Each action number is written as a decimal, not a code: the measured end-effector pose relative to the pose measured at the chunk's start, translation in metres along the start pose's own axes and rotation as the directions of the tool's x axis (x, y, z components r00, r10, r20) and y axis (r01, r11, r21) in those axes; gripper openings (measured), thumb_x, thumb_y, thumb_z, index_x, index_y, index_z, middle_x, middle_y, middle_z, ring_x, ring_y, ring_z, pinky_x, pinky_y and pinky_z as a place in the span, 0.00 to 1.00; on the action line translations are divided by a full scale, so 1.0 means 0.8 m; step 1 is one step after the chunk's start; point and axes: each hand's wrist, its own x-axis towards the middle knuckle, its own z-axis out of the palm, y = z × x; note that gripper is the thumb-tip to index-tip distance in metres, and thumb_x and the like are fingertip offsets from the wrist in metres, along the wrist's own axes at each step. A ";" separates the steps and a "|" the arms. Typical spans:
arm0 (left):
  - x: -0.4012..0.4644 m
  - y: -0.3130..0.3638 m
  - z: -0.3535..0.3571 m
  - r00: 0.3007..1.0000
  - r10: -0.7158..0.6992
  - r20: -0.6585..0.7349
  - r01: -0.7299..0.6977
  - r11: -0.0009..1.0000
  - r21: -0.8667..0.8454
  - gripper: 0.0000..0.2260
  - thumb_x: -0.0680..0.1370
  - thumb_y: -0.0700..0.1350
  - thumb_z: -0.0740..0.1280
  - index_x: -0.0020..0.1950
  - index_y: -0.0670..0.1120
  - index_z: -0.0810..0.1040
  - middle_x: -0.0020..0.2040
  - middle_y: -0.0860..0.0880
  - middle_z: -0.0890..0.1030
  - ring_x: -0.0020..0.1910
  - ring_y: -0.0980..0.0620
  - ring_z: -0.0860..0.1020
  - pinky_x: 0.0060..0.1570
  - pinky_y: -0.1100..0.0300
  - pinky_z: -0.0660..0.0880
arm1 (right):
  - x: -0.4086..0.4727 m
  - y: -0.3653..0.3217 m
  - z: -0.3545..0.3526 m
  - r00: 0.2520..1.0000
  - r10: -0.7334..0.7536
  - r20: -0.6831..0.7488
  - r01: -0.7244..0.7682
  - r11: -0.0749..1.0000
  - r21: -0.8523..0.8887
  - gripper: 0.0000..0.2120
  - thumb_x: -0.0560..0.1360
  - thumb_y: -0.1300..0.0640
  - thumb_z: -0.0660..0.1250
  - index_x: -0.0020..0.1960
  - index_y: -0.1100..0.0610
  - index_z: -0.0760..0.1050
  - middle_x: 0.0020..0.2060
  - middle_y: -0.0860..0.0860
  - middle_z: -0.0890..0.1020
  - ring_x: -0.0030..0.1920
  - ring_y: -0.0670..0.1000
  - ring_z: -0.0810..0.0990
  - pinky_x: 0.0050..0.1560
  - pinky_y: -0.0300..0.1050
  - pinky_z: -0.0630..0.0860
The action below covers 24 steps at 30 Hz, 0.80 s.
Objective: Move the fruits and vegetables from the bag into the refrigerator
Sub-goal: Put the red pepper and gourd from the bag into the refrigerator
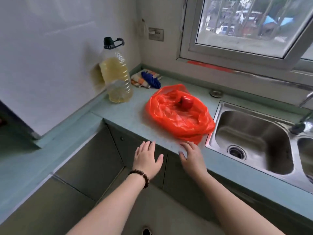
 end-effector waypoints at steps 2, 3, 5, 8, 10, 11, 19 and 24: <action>0.050 -0.005 -0.009 1.000 0.023 -0.009 -0.023 1.000 0.020 0.30 0.78 0.58 0.56 0.76 0.47 0.56 0.75 0.46 0.61 0.75 0.48 0.55 0.74 0.50 0.53 | 0.035 -0.005 0.000 1.000 0.012 -0.024 -0.012 1.000 0.020 0.19 0.76 0.55 0.64 0.66 0.55 0.71 0.67 0.53 0.71 0.70 0.54 0.64 0.71 0.48 0.58; 0.072 -0.003 -0.011 0.999 0.037 0.002 -0.037 0.999 0.022 0.30 0.78 0.58 0.57 0.76 0.47 0.56 0.75 0.45 0.61 0.75 0.47 0.56 0.73 0.49 0.53 | 0.049 -0.004 0.000 0.999 0.023 -0.038 -0.022 0.999 0.028 0.19 0.75 0.55 0.65 0.65 0.56 0.72 0.67 0.54 0.71 0.70 0.55 0.64 0.71 0.49 0.59; 0.106 0.007 -0.010 0.997 0.075 0.034 -0.075 0.997 0.018 0.30 0.78 0.58 0.57 0.76 0.47 0.55 0.76 0.45 0.59 0.75 0.47 0.54 0.74 0.50 0.52 | 0.074 0.007 -0.001 0.996 0.046 -0.071 -0.045 0.999 0.019 0.20 0.74 0.55 0.66 0.64 0.57 0.73 0.66 0.56 0.71 0.69 0.58 0.66 0.70 0.51 0.61; 0.147 0.028 0.000 0.986 0.159 0.043 -0.160 0.986 0.033 0.32 0.77 0.59 0.59 0.76 0.49 0.53 0.78 0.45 0.52 0.77 0.47 0.48 0.75 0.50 0.50 | 0.111 0.024 -0.008 0.993 0.091 -0.079 -0.094 0.995 -0.032 0.23 0.73 0.52 0.67 0.67 0.55 0.70 0.70 0.57 0.66 0.72 0.58 0.61 0.72 0.55 0.60; 0.175 0.039 0.010 0.978 0.206 0.038 -0.208 0.976 0.058 0.34 0.76 0.60 0.61 0.77 0.50 0.51 0.78 0.45 0.46 0.77 0.47 0.44 0.75 0.49 0.47 | 0.139 0.034 -0.012 0.996 0.067 -0.063 -0.073 0.993 -0.098 0.26 0.73 0.50 0.67 0.70 0.53 0.66 0.73 0.57 0.61 0.74 0.57 0.57 0.73 0.55 0.57; 0.190 0.044 0.016 0.974 0.222 0.046 -0.225 0.972 0.074 0.36 0.76 0.60 0.62 0.77 0.50 0.49 0.78 0.46 0.44 0.77 0.47 0.42 0.75 0.49 0.46 | 0.153 0.038 -0.013 0.998 0.037 -0.043 -0.042 0.991 -0.128 0.28 0.73 0.48 0.67 0.71 0.53 0.64 0.74 0.57 0.59 0.75 0.57 0.55 0.74 0.55 0.56; 0.276 0.057 0.063 0.927 0.212 0.310 -0.292 0.926 0.239 0.36 0.75 0.56 0.65 0.77 0.51 0.50 0.77 0.49 0.56 0.76 0.48 0.50 0.74 0.47 0.46 | 0.228 0.071 0.005 0.953 0.013 0.302 0.115 0.908 -0.404 0.36 0.74 0.47 0.63 0.76 0.49 0.50 0.74 0.53 0.60 0.75 0.57 0.52 0.73 0.59 0.46; 0.269 0.044 0.066 0.930 0.352 0.110 -0.368 0.904 0.219 0.14 0.73 0.44 0.66 0.59 0.49 0.76 0.56 0.50 0.78 0.59 0.48 0.73 0.65 0.53 0.62 | 0.231 0.080 0.013 0.978 -0.154 0.138 0.201 0.871 -0.449 0.14 0.70 0.62 0.62 0.54 0.53 0.78 0.46 0.53 0.79 0.51 0.59 0.76 0.53 0.53 0.69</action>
